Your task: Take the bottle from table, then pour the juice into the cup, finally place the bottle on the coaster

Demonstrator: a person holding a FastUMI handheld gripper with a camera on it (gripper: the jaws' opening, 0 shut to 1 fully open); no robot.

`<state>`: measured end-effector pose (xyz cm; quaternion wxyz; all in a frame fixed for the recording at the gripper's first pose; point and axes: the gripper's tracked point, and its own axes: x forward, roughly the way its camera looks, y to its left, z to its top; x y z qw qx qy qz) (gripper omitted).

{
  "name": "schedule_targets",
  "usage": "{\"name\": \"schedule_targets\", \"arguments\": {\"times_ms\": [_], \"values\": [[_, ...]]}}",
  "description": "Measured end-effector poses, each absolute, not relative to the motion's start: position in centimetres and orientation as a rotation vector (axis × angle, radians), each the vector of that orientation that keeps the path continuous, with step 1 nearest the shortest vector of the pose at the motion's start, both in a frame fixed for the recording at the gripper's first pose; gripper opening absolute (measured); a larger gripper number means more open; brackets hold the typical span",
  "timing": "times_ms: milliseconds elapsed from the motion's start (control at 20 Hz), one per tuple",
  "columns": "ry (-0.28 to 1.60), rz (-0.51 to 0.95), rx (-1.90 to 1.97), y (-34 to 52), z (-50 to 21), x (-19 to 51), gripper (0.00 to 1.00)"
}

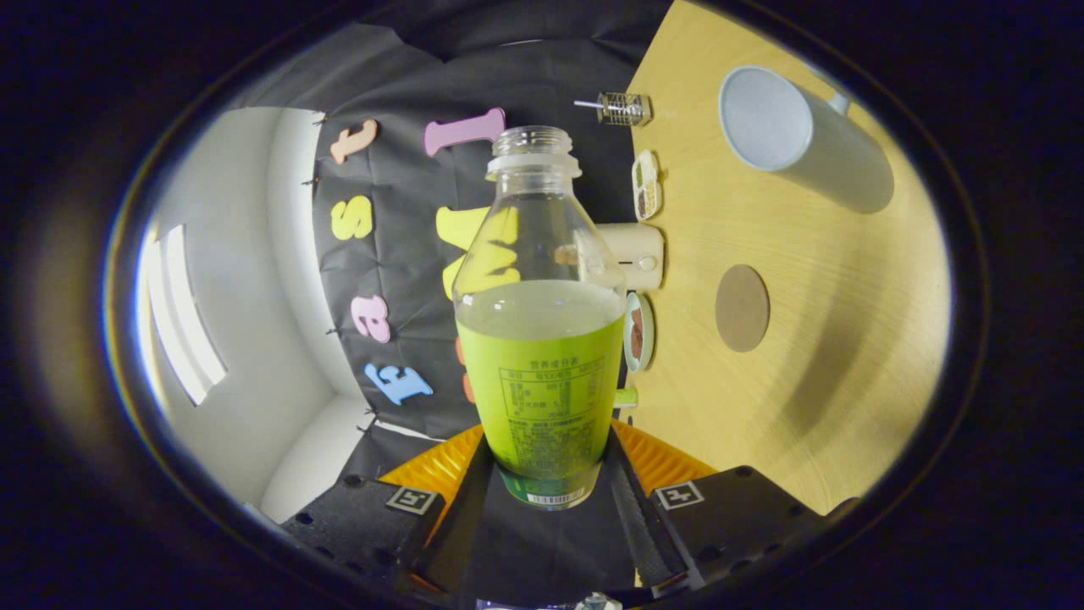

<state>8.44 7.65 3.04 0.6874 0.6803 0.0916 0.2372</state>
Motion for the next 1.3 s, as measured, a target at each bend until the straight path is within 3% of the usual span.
{"name": "schedule_targets", "arguments": {"times_ms": [1300], "values": [[0.150, 0.619, 1.787, 5.9, 5.5, 10.0, 0.78]]}}
